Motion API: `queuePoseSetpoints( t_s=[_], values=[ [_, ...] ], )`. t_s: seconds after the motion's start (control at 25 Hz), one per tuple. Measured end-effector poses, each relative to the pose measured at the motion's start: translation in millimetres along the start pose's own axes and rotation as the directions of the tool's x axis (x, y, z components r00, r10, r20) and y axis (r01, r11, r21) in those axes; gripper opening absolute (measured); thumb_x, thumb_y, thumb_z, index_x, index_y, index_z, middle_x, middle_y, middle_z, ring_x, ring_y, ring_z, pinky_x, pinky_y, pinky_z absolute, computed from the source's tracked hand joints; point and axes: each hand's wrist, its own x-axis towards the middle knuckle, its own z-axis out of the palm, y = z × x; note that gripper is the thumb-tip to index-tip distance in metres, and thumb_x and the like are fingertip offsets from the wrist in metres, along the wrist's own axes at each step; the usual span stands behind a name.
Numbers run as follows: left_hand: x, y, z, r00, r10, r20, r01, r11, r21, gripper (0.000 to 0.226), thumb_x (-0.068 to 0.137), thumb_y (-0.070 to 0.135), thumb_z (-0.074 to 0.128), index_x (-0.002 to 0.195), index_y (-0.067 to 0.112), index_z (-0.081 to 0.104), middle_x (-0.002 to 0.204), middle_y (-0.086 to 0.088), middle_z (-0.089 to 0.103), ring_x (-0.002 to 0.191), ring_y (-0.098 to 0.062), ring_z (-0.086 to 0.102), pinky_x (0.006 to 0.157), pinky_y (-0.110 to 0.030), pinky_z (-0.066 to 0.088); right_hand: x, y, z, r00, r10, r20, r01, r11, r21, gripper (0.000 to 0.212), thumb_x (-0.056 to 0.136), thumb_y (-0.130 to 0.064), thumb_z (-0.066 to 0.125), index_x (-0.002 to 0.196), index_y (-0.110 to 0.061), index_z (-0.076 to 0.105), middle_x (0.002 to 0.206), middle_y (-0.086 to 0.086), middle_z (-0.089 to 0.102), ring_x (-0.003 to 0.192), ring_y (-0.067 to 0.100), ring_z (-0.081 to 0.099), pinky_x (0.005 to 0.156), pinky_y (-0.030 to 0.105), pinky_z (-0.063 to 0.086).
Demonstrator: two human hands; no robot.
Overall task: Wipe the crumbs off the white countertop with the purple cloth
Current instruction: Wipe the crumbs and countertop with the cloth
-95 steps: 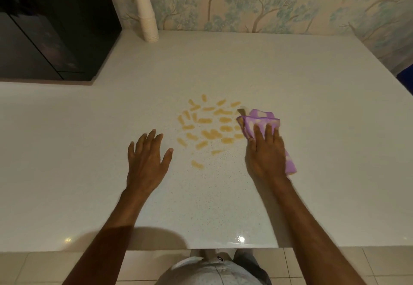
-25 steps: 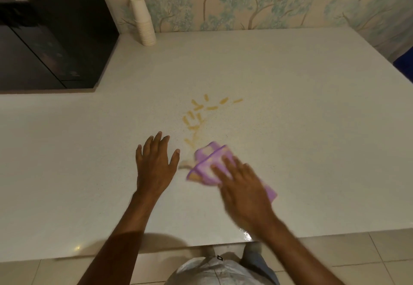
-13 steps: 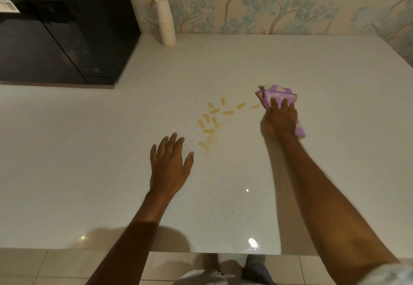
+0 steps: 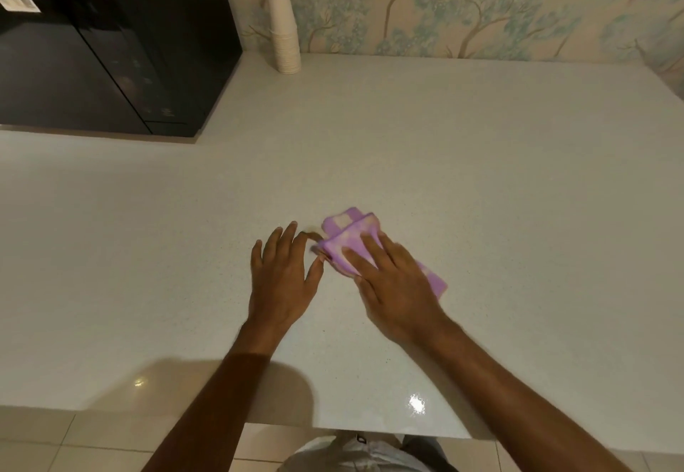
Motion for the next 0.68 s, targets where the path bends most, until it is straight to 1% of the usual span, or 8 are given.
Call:
queuePoseSetpoints(
  t_s=[0.08, 0.2, 0.32, 0.4, 0.44, 0.48, 0.56, 0.68],
  values=[
    [-1, 0, 1, 1.000, -0.001, 0.003, 0.001, 1.000, 0.007, 0.060, 0.101, 0.056, 0.038, 0.151, 0.022, 0.042, 0.165, -0.004, 0.033, 0.153, -0.028, 0.028, 0.124, -0.056, 0.020, -24, 38, -9, 0.998, 0.063, -0.019, -0.064, 0.998, -0.023, 0.052, 0.109, -0.041, 0.025, 0.160, -0.037, 0.031, 0.170, -0.001, 0.027, 0.160, 0.023, 0.019, 0.129, 0.045, 0.021],
    [-3, 2, 1, 1.000, 0.007, 0.011, -0.007, 1.000, 0.020, 0.064, 0.101, 0.059, 0.031, 0.154, 0.023, 0.038, 0.167, -0.003, 0.029, 0.155, -0.027, 0.024, 0.125, -0.054, 0.015, -21, 110, -34, 0.968, 0.236, -0.088, -0.246, 0.961, -0.123, 0.054, 0.105, -0.038, 0.026, 0.156, -0.031, 0.042, 0.166, 0.004, 0.037, 0.156, 0.028, 0.029, 0.124, 0.047, 0.029],
    [-3, 3, 0, 1.000, -0.001, 0.012, 0.001, 0.999, 0.035, 0.064, 0.101, 0.059, 0.031, 0.153, 0.023, 0.038, 0.167, -0.003, 0.029, 0.155, -0.027, 0.024, 0.125, -0.055, 0.015, 22, 175, -57, 0.878, 0.443, -0.180, -0.467, 0.875, -0.125, 0.059, 0.102, -0.035, 0.025, 0.153, -0.017, 0.048, 0.161, 0.019, 0.042, 0.149, 0.042, 0.038, 0.120, 0.053, 0.032],
    [-2, 3, 0, 1.000, -0.006, 0.020, 0.005, 0.999, 0.037, 0.064, 0.101, 0.059, 0.032, 0.153, 0.022, 0.039, 0.166, -0.004, 0.030, 0.155, -0.027, 0.025, 0.125, -0.056, 0.017, 63, 191, -65, 0.803, 0.564, -0.191, -0.585, 0.808, -0.072, 0.054, 0.104, -0.031, 0.032, 0.154, -0.013, 0.046, 0.160, 0.026, 0.040, 0.146, 0.050, 0.036, 0.120, 0.056, 0.030],
    [-3, 3, 0, 1.000, -0.004, 0.021, 0.003, 0.999, 0.039, 0.063, 0.101, 0.058, 0.032, 0.153, 0.022, 0.039, 0.166, -0.004, 0.030, 0.155, -0.027, 0.025, 0.125, -0.056, 0.017, 84, 191, -67, 0.786, 0.595, -0.167, -0.611, 0.789, -0.065, 0.052, 0.107, -0.029, 0.035, 0.156, -0.013, 0.042, 0.162, 0.028, 0.035, 0.148, 0.051, 0.031, 0.121, 0.056, 0.027],
    [-3, 3, -1, 1.000, -0.005, 0.022, 0.004, 0.999, 0.041, 0.063, 0.101, 0.058, 0.032, 0.153, 0.022, 0.039, 0.166, -0.004, 0.030, 0.155, -0.027, 0.025, 0.125, -0.056, 0.017, 105, 187, -67, 0.785, 0.605, -0.133, -0.615, 0.785, -0.065, 0.052, 0.109, -0.028, 0.036, 0.159, -0.013, 0.036, 0.164, 0.029, 0.028, 0.150, 0.051, 0.026, 0.123, 0.055, 0.023],
    [-3, 4, -1, 1.000, -0.007, 0.022, 0.006, 0.999, 0.038, 0.063, 0.102, 0.058, 0.033, 0.153, 0.022, 0.039, 0.166, -0.004, 0.031, 0.154, -0.026, 0.025, 0.125, -0.055, 0.017, 144, 164, -65, 0.827, 0.558, -0.070, -0.562, 0.822, -0.087, 0.054, 0.111, -0.027, 0.030, 0.163, -0.013, 0.023, 0.168, 0.029, 0.015, 0.155, 0.049, 0.017, 0.126, 0.053, 0.017],
    [-4, 6, -2, 1.000, -0.008, 0.016, 0.007, 0.999, 0.042, 0.062, 0.102, 0.057, 0.034, 0.152, 0.021, 0.041, 0.165, -0.004, 0.032, 0.154, -0.027, 0.027, 0.125, -0.056, 0.019, 182, 99, -52, 0.922, 0.386, 0.025, -0.382, 0.919, -0.103, 0.055, 0.112, -0.027, 0.025, 0.165, -0.016, 0.014, 0.171, 0.024, 0.007, 0.158, 0.045, 0.010, 0.127, 0.052, 0.015]
  ],
)
